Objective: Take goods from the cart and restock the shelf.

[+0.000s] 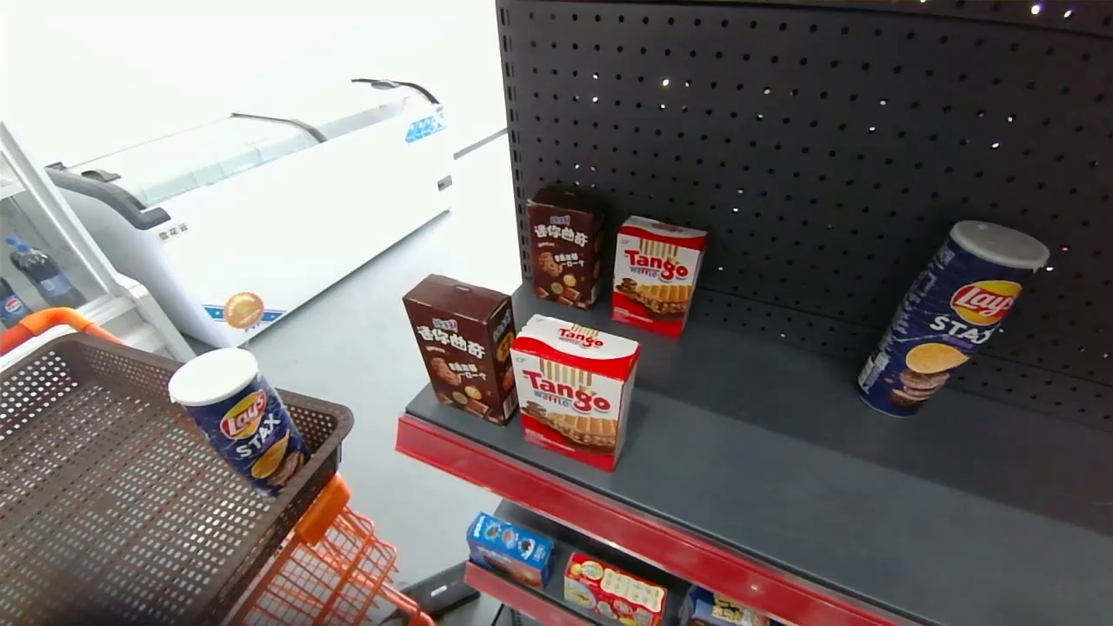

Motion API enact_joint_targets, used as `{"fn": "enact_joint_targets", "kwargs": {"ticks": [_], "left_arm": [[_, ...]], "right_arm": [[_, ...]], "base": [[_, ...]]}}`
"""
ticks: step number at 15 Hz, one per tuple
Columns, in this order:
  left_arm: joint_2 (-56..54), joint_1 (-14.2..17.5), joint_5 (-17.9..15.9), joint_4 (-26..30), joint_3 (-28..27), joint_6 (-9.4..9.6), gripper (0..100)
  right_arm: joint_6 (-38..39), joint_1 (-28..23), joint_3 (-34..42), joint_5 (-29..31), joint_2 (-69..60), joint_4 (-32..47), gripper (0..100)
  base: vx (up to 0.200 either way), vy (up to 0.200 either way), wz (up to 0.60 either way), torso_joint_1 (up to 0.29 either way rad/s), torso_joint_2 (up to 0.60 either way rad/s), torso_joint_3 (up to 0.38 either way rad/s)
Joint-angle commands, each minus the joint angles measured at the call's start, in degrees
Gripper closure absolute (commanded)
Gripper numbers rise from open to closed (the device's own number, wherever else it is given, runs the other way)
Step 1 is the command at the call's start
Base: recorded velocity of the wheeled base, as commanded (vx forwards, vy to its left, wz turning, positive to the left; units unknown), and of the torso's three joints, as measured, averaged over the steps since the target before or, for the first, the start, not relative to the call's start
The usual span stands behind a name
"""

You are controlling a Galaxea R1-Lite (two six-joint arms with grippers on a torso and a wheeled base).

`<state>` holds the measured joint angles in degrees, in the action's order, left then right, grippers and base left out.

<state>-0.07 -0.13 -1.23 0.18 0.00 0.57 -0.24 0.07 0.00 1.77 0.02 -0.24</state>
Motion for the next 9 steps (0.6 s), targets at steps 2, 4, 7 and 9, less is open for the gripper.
{"fn": "enact_joint_targets", "kwargs": {"ticks": [2, 4, 7, 9], "left_arm": [[0.1, 0.0, 0.2, 0.0, -0.1, -0.13, 0], [0.2, 0.1, 0.7, 0.4, -0.5, 0.13, 0], [18.5, 0.4, 2.5, 3.5, -14.7, 0.75, 0], [34.5, -1.0, 4.3, 1.7, -22.1, 0.83, 0]], "right_arm": [[0.0, 0.0, 0.0, 0.0, 0.1, 0.0, 0], [0.0, 0.0, 0.0, 0.0, 0.1, 0.0, 0], [0.0, 0.0, 0.0, 0.0, 0.1, 0.0, 0], [0.0, 0.0, 0.0, 0.0, 0.1, 0.0, 0]], "base": [[0.000, 0.000, 0.00, 0.000, 0.00, 0.000], [0.000, 0.000, 0.00, 0.000, 0.00, 0.000], [0.000, 0.000, 0.00, 0.000, 0.00, 0.000], [0.000, 0.000, 0.00, 0.000, 0.00, 0.000]]}}
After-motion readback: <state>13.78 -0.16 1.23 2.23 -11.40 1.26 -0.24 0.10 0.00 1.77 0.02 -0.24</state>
